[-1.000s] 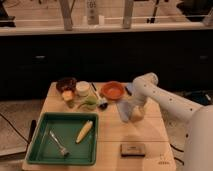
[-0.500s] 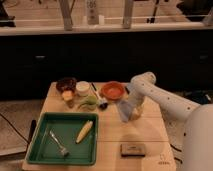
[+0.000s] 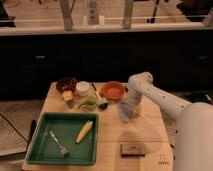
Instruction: Wipe table surface with towel
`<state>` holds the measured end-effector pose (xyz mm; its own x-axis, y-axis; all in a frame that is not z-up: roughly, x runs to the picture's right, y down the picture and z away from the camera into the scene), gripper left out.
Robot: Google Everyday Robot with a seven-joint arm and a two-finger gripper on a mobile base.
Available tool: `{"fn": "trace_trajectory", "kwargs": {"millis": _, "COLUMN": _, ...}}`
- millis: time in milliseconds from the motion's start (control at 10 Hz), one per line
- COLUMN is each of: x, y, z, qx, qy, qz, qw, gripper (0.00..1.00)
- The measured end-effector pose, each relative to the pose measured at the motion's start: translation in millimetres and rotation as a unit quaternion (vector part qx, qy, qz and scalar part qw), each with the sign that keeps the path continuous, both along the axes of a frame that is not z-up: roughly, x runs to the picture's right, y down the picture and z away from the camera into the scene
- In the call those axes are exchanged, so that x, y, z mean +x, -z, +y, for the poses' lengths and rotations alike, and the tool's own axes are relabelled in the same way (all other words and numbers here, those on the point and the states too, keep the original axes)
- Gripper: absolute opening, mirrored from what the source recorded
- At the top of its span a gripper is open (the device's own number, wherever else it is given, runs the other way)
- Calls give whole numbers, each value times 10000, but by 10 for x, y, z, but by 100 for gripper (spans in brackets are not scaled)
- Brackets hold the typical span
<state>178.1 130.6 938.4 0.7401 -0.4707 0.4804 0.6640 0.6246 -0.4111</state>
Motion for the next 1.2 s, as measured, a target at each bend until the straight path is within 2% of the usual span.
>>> {"fn": "trace_trajectory", "kwargs": {"millis": 400, "x": 40, "y": 73, "z": -32, "qx": -26, "qy": 17, "qz": 27, "qw": 10000, "gripper": 2}}
{"fn": "trace_trajectory", "kwargs": {"millis": 700, "x": 30, "y": 88, "z": -57, "qx": -26, "qy": -15, "qz": 16, "qw": 10000, "gripper": 0}}
{"fn": "trace_trajectory", "kwargs": {"millis": 1000, "x": 260, "y": 126, "z": -28, "qx": -115, "qy": -246, "qz": 198, "qw": 9994, "gripper": 0}}
{"fn": "trace_trajectory", "kwargs": {"millis": 1200, "x": 267, "y": 146, "z": -40, "qx": -191, "qy": -296, "qz": 267, "qw": 9990, "gripper": 0}}
